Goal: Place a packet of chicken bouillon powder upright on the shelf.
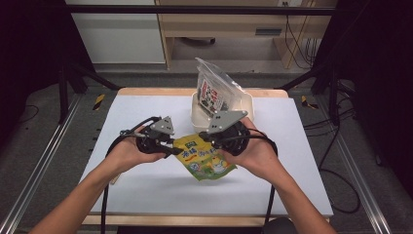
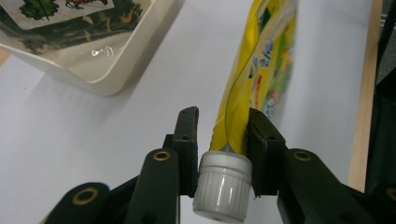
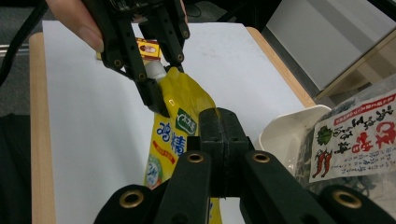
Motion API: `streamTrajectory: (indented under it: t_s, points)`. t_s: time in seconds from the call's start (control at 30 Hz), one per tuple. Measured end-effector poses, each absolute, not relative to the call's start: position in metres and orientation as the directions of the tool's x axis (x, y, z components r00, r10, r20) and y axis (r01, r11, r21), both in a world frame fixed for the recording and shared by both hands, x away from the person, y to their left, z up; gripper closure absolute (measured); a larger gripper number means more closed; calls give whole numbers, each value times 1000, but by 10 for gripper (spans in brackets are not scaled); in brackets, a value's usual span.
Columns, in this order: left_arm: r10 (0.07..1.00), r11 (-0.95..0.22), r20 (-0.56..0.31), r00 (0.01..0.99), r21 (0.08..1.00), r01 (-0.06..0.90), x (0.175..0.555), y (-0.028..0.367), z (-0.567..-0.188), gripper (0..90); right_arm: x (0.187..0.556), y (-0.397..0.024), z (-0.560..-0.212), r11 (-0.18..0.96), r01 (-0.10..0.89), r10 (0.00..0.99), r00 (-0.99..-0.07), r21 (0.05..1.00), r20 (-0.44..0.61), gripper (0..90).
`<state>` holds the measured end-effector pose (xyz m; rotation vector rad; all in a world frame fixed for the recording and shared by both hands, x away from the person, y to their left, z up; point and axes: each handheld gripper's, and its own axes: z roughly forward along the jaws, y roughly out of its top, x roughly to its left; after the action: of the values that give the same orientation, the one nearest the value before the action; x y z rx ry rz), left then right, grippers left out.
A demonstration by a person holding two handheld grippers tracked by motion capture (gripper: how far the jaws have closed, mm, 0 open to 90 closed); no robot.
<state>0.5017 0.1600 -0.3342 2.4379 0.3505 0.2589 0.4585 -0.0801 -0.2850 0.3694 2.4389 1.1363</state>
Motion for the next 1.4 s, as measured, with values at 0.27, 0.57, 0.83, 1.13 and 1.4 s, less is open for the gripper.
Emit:
streamTrajectory:
  t_s: [0.27, 0.57, 0.83, 1.13, 1.4]
  points:
    - [289, -806, 212, 934, 581, 118, 498, 154, -306, 694, 458, -95, -293, 626, 93, 433, -867, 774, -246, 900]
    - [220, -845, 242, 945, 532, 60, 493, 139, -308, 698, 461, -106, -310, 673, 141, 422, -879, 726, -220, 857]
    - [204, -846, 242, 949, 532, 46, 491, 137, -306, 698, 465, -101, -308, 707, 132, 405, -881, 695, -245, 541]
    - [186, -847, 256, 949, 532, 22, 488, 135, -305, 698, 481, -75, -307, 767, 114, 322, -920, 631, -225, 593]
    - [189, -845, 258, 948, 534, 24, 486, 137, -306, 697, 494, -64, -312, 768, 161, 320, -935, 620, -154, 840]
